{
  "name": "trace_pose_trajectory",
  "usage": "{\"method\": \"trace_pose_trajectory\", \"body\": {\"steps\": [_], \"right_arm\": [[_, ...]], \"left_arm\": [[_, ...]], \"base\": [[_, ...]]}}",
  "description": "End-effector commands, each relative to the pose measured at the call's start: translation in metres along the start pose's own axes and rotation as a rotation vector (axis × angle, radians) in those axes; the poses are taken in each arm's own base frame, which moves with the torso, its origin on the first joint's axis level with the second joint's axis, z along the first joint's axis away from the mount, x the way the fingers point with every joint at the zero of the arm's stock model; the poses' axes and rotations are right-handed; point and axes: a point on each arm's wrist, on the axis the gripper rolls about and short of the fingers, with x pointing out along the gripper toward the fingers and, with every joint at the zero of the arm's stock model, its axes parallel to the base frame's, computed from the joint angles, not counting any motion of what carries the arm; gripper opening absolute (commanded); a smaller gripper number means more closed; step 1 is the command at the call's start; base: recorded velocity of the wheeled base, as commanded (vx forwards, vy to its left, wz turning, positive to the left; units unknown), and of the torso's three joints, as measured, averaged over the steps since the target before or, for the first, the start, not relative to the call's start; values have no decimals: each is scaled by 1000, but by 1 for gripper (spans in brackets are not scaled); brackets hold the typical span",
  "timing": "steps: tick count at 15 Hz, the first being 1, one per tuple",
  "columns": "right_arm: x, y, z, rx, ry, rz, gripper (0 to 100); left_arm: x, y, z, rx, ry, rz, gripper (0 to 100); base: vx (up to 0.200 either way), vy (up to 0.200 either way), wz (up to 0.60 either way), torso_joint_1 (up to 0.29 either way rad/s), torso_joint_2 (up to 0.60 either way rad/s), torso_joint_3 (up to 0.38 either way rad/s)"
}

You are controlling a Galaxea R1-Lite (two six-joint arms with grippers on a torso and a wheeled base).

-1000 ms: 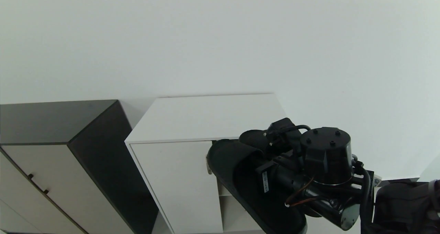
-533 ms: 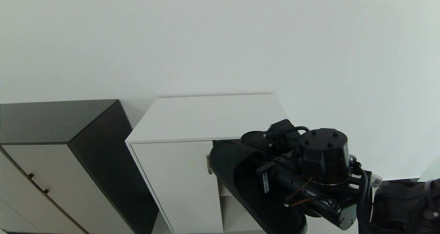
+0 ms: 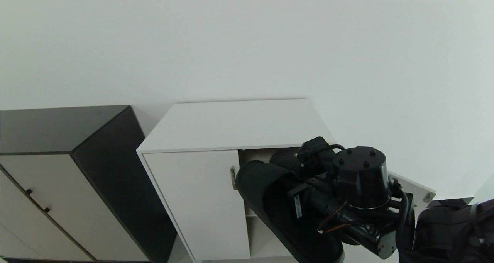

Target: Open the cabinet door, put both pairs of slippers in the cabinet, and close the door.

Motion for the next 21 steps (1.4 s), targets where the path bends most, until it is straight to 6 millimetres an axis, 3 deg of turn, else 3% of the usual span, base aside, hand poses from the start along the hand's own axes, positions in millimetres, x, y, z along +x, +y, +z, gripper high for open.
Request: {"method": "trace_pose_trajectory", "body": {"steps": [1,21], "right_arm": [[2,0,-2,-2,6,0,0],[4,1,-8,-11,27,-3,0]], "left_arm": [[0,0,0,0,0,0,0],[0,0,0,0,0,0,0]], "base": [[0,0,0,-227,535,290],[0,0,0,-185,507,321]]}}
